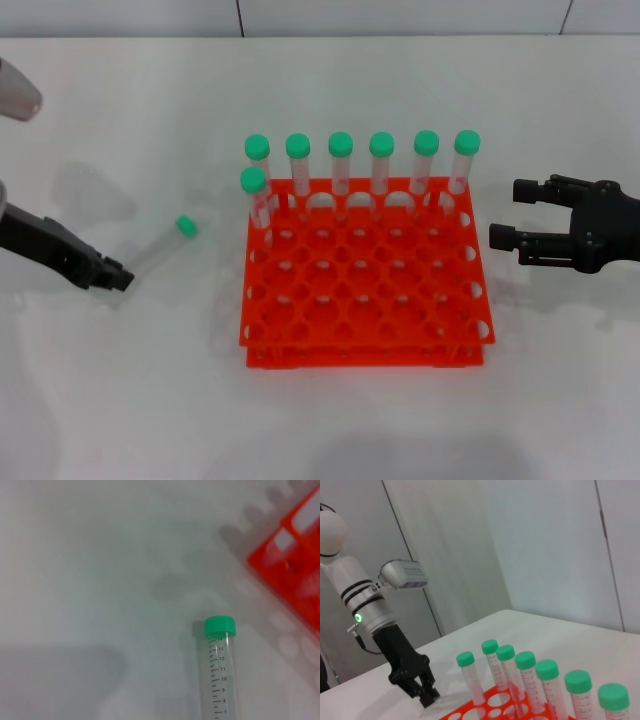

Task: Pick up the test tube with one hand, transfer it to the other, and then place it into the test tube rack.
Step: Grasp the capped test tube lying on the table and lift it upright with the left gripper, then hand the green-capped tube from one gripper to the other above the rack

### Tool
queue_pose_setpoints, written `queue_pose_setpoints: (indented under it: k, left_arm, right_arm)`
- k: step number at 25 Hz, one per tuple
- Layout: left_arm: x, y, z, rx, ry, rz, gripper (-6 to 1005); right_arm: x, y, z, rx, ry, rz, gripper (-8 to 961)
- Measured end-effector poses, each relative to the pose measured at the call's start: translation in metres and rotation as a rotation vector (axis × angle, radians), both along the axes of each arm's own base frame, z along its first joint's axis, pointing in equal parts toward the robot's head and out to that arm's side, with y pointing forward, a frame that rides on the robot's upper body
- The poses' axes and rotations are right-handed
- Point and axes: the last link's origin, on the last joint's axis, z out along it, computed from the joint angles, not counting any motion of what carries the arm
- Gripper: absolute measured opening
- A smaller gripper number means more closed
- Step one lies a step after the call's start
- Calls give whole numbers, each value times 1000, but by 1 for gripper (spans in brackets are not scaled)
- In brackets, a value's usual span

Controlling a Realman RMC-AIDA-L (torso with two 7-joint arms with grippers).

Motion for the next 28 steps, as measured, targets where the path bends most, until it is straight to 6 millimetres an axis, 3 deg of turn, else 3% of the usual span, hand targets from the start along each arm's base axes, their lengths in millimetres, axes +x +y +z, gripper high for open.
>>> queue_pose_setpoints:
  k: [12,15,21,28]
  left_arm:
    - [8,18,54,315,-186,-58,185]
    - [12,21,59,375,-243,-96,185]
    - [28,27,61,465,-373,-179,185]
    - [53,30,46,497,-548,-281,185]
  right_arm:
    - [0,1,1,21,15,0,843]
    - [0,1,1,23,14,2,843]
    - [-1,3,3,30,11,7,843]
    - [-2,6,5,49,14,9,843]
